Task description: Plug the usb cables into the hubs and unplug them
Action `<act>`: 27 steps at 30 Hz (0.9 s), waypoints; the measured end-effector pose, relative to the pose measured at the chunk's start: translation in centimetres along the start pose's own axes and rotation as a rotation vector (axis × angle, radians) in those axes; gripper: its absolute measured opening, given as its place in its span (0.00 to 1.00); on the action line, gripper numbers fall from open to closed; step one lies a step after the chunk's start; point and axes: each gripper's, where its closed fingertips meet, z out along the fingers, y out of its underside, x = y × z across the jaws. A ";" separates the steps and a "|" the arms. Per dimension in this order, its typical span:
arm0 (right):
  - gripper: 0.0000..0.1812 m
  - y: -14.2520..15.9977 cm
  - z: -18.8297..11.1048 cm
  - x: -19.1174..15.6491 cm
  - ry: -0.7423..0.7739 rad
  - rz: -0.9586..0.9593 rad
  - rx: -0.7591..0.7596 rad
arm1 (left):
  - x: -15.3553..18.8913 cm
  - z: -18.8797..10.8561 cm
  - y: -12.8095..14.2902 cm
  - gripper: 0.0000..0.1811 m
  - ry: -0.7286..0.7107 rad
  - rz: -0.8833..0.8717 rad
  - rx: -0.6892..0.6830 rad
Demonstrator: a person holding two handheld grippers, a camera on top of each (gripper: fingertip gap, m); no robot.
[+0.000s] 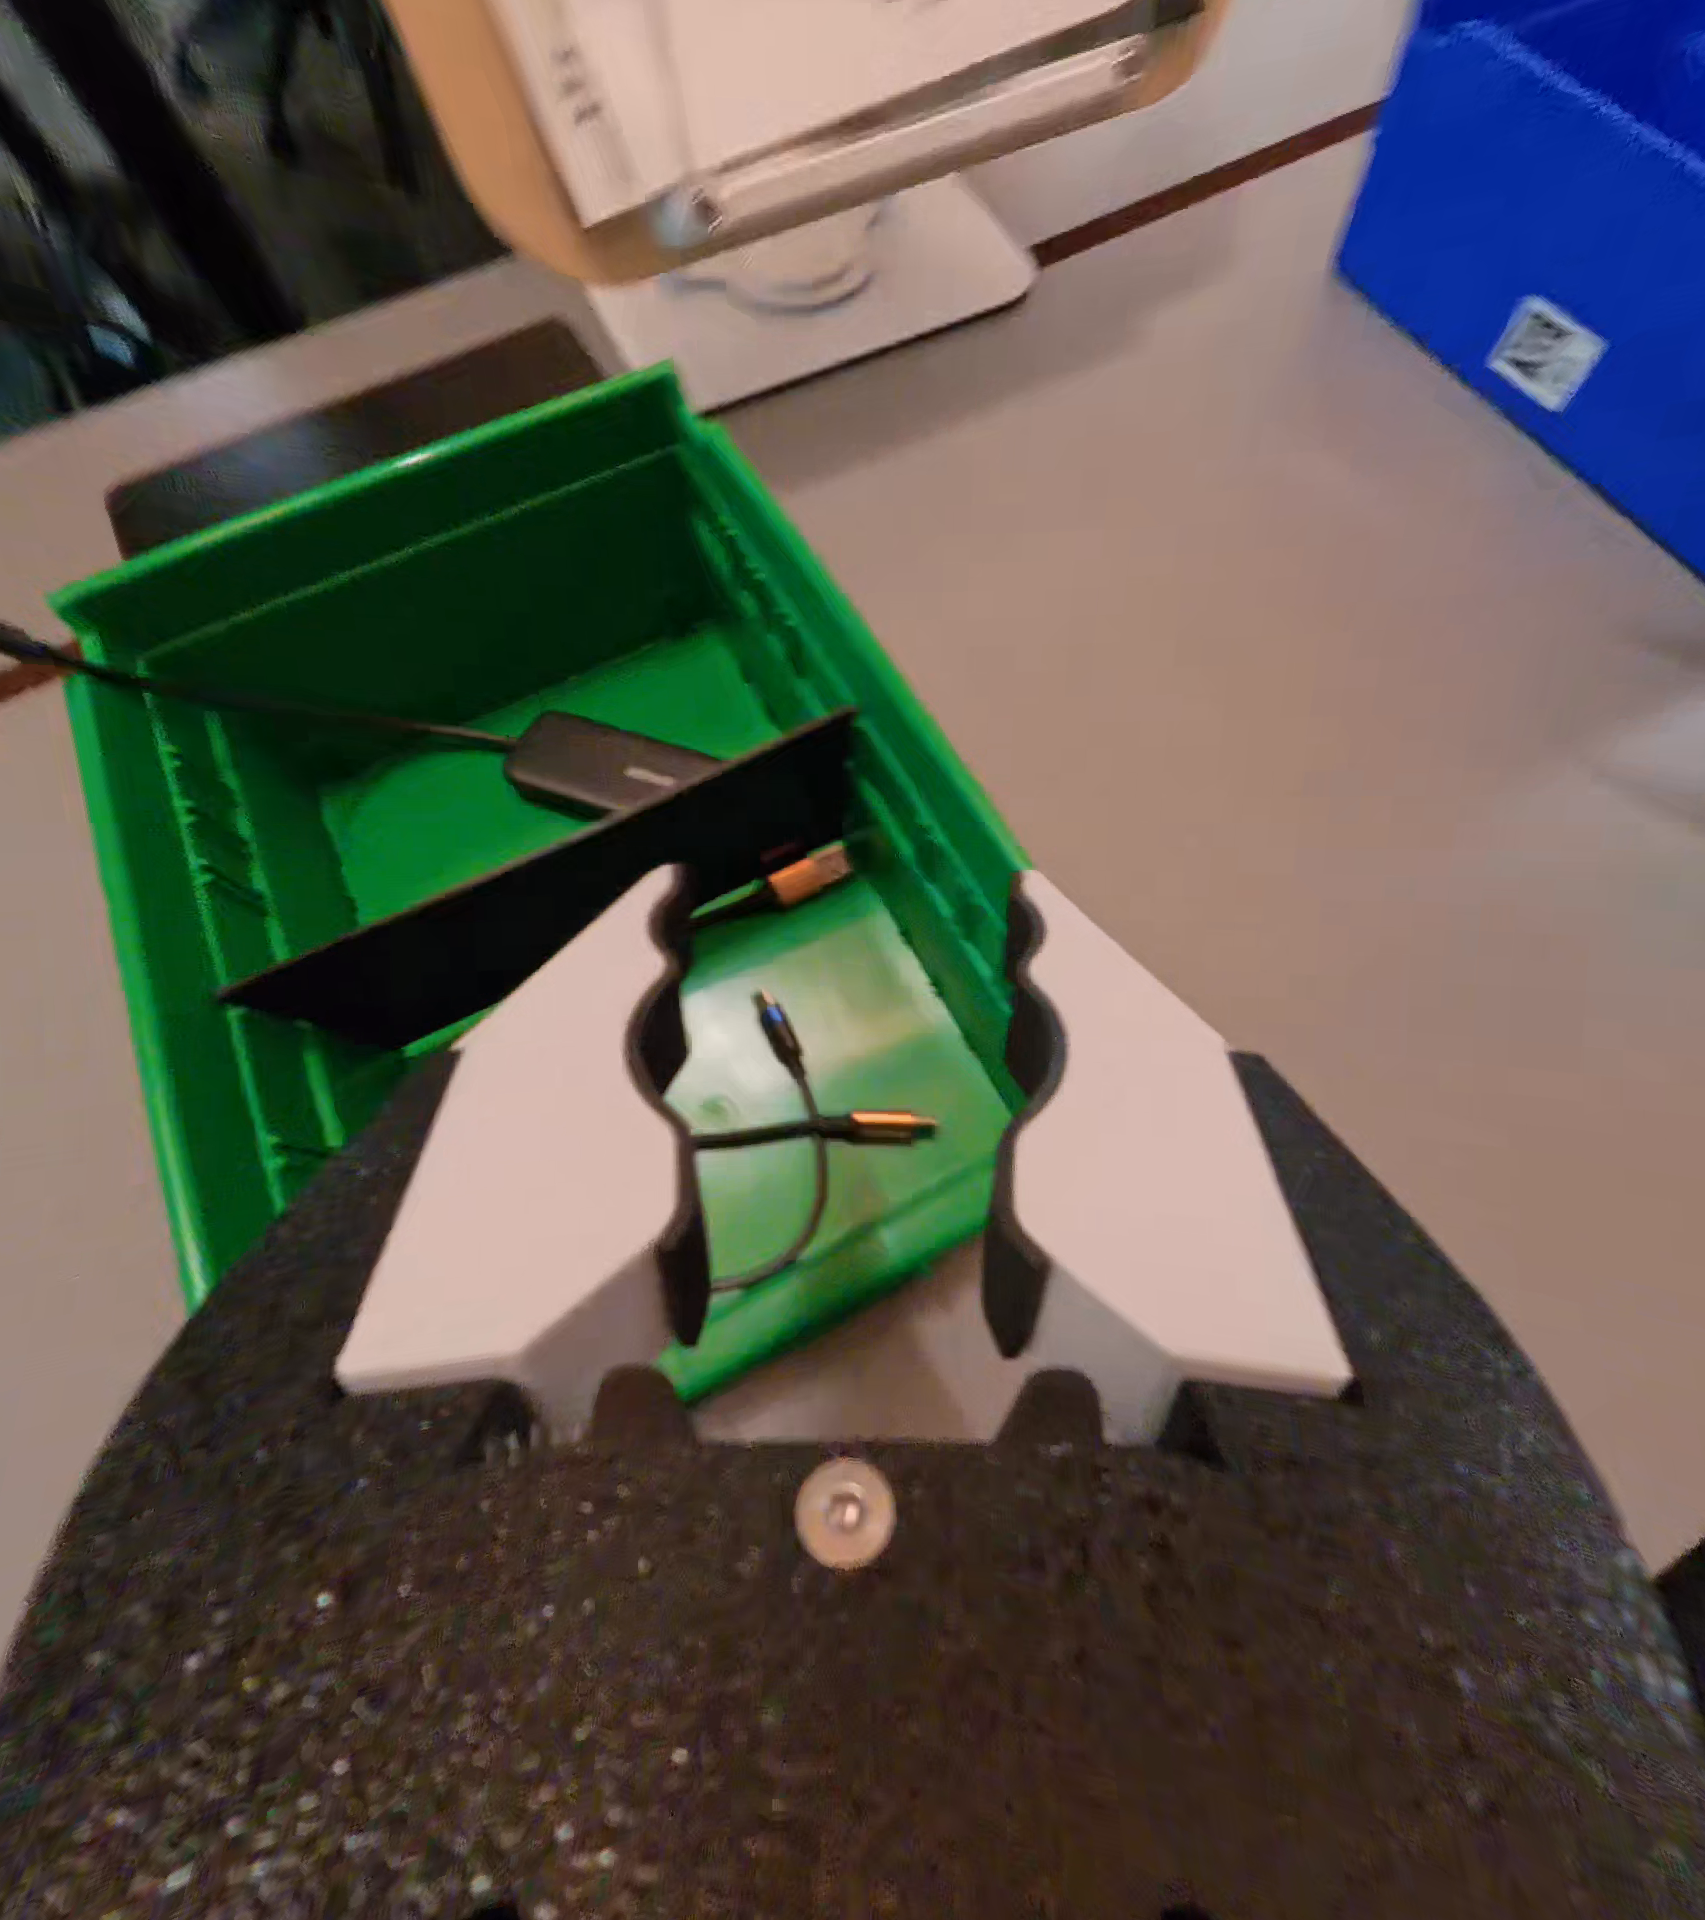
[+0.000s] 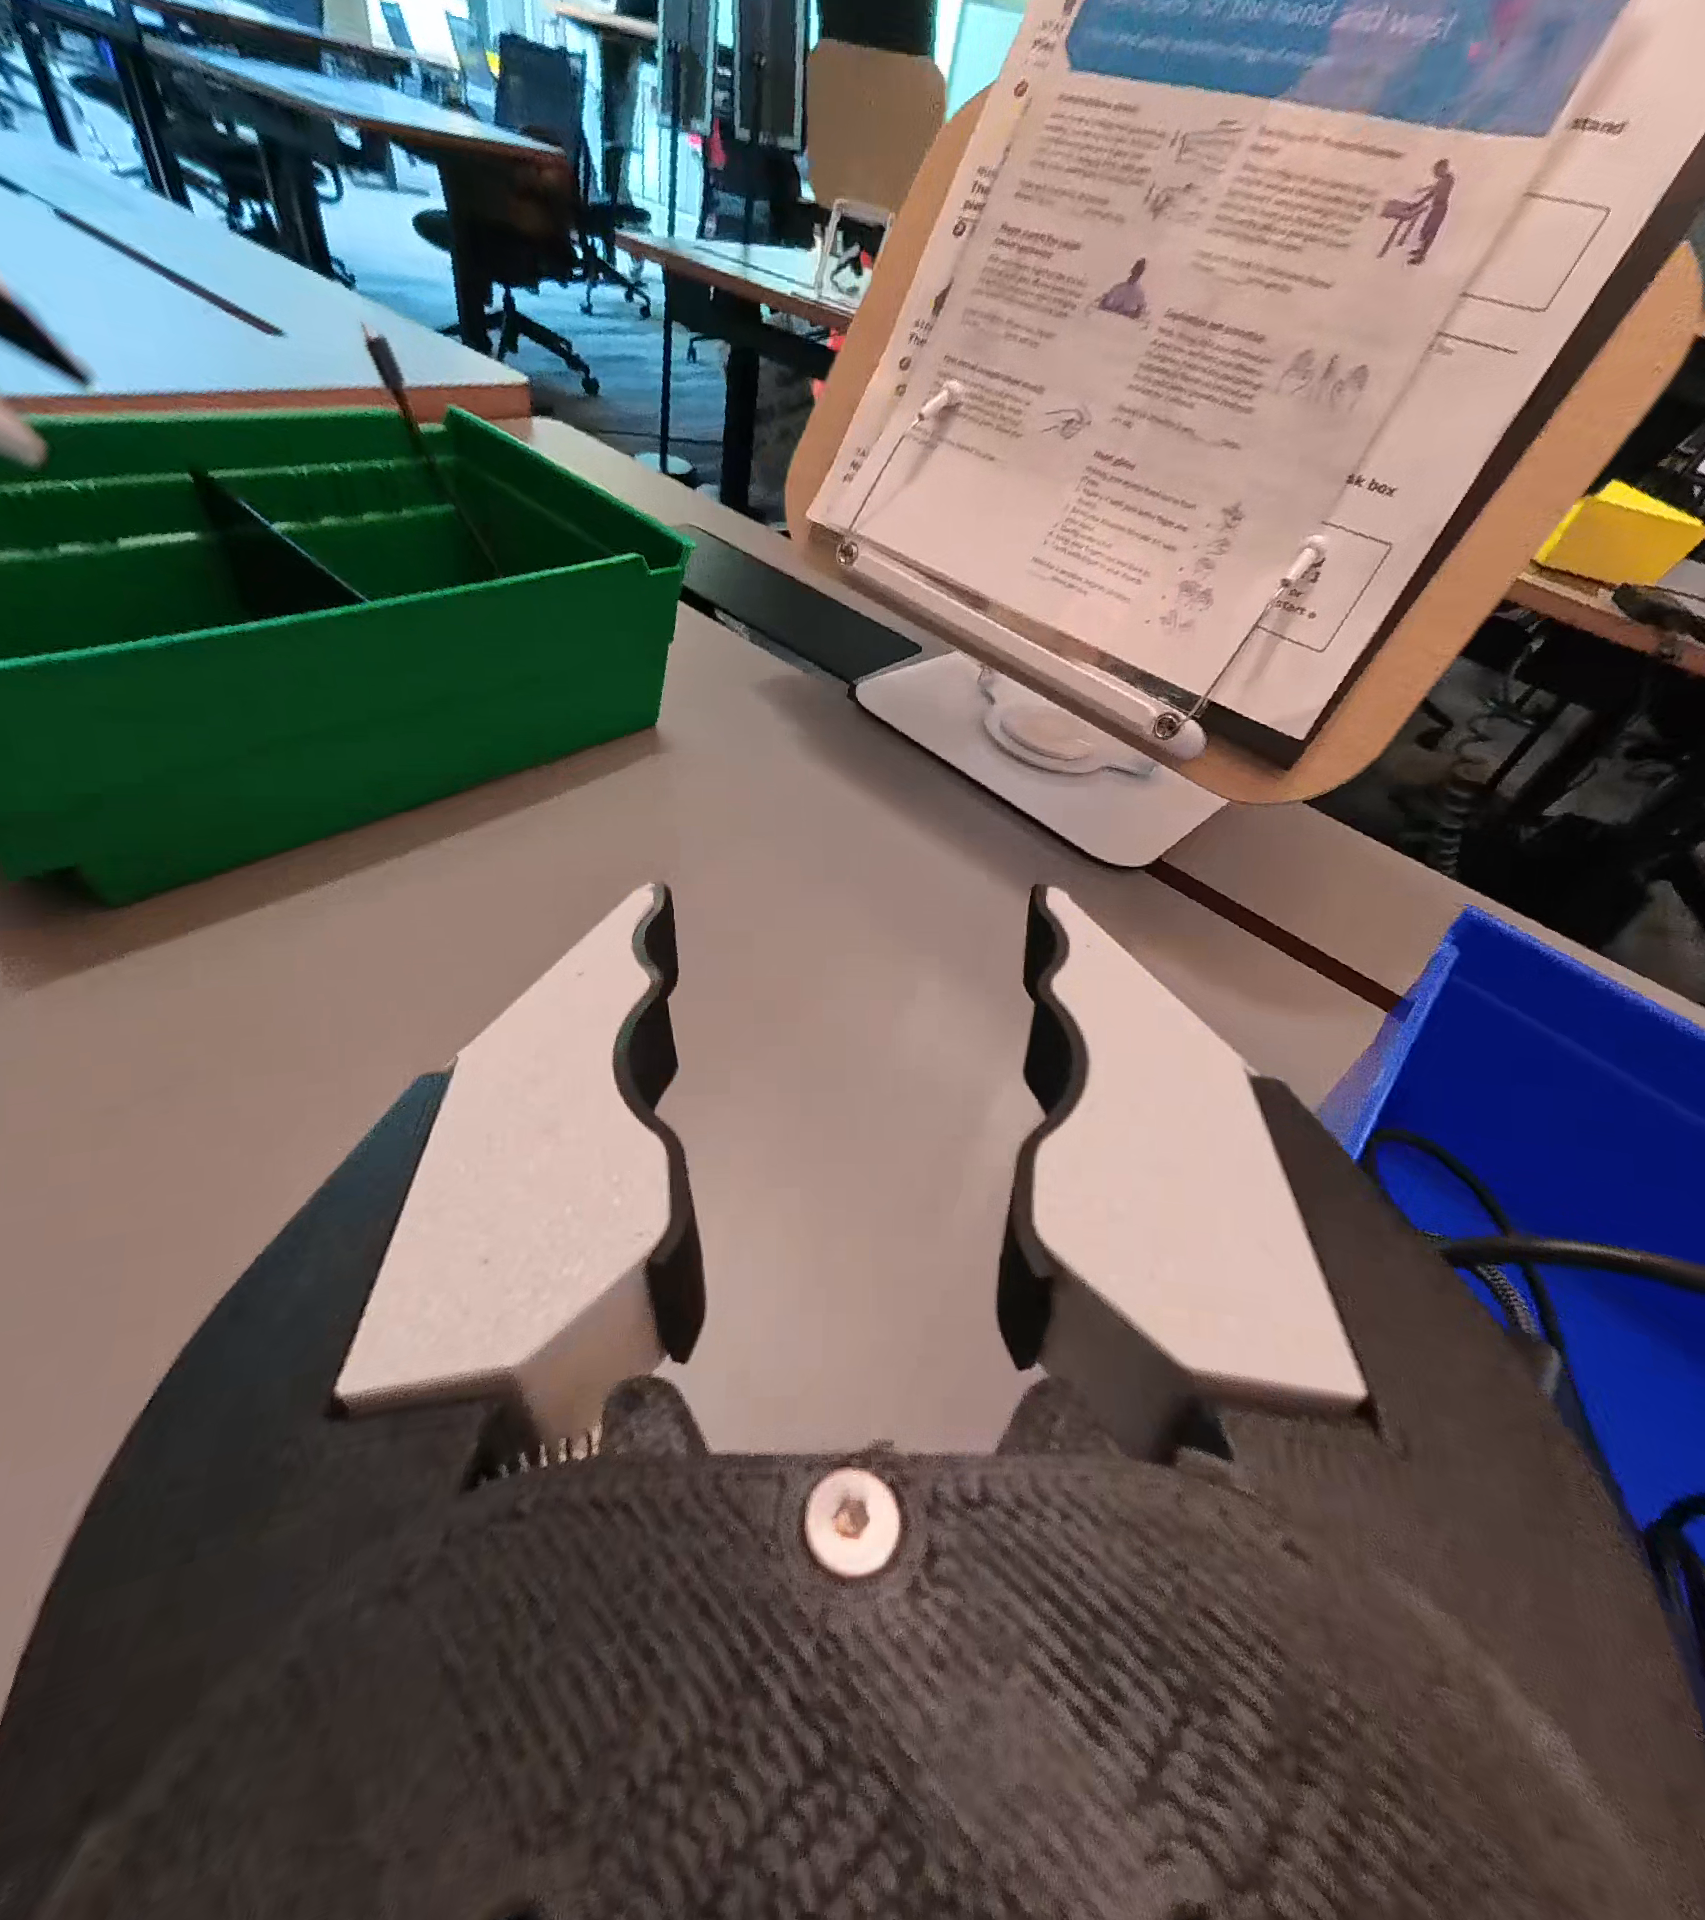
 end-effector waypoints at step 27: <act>0.34 2.6 0.7 0.7 -0.128 0.108 0.023 | -16.5 19.0 4.6 0.15 -0.382 -0.707 -0.651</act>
